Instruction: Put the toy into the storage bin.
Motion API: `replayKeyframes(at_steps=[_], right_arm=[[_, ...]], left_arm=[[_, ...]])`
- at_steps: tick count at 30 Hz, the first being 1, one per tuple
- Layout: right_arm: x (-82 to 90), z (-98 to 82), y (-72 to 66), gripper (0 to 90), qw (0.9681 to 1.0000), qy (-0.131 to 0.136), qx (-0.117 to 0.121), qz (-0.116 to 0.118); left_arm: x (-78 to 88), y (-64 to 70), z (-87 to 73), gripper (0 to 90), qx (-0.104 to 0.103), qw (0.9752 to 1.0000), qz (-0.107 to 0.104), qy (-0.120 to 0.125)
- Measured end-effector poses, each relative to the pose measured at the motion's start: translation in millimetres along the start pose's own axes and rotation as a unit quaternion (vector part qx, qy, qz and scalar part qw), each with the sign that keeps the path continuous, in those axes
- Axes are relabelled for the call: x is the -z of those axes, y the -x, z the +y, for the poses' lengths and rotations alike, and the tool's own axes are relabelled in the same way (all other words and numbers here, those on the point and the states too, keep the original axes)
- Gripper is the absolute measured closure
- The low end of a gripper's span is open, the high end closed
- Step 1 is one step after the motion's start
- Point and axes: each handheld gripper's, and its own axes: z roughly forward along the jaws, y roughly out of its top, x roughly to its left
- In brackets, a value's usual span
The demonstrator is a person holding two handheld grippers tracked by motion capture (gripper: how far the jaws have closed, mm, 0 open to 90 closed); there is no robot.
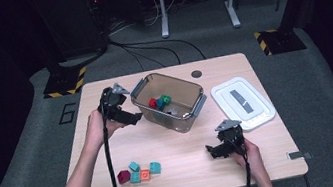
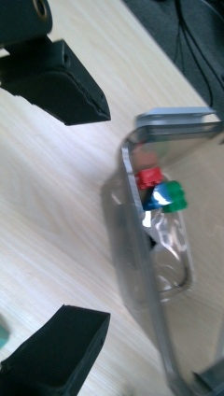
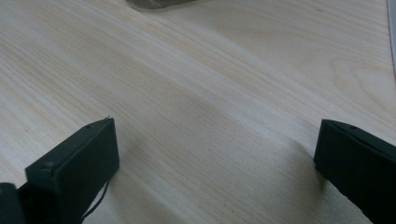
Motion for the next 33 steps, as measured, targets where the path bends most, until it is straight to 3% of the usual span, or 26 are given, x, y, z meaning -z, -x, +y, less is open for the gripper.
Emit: replayKeyframes(at_steps=[5, 19, 22, 29, 33], right_arm=[[0.0, 0.0, 0.0, 0.0, 1.0, 0.0, 0.0, 0.0], [0.0, 0.0, 0.0, 0.0, 1.0, 0.0, 0.0, 0.0], [0.0, 0.0, -0.1, 0.0, 1.0, 0.0, -0.001, 0.0], [0.0, 0.0, -0.2, 0.0, 1.0, 0.0, -0.001, 0.0], [0.0, 0.0, 0.0, 0.0, 1.0, 0.0, 0.0, 0.0]], left_arm=[[-6.4, -0.2, -27.7, 1.5, 0.015, 0.9997, -0.005, -0.016], [-30.0, 12.5, -90.0, 0.2, 0.027, 0.9974, -0.026, -0.062], [-33.6, 15.8, -99.3, 0.0, 0.035, 0.9968, -0.031, -0.065], [-40.4, 28.5, -115.6, 0.3, 0.03, 0.9946, -0.05, -0.087], [-46.3, 35.5, -122.8, 0.9, 0.023, 0.9935, -0.049, -0.101]])
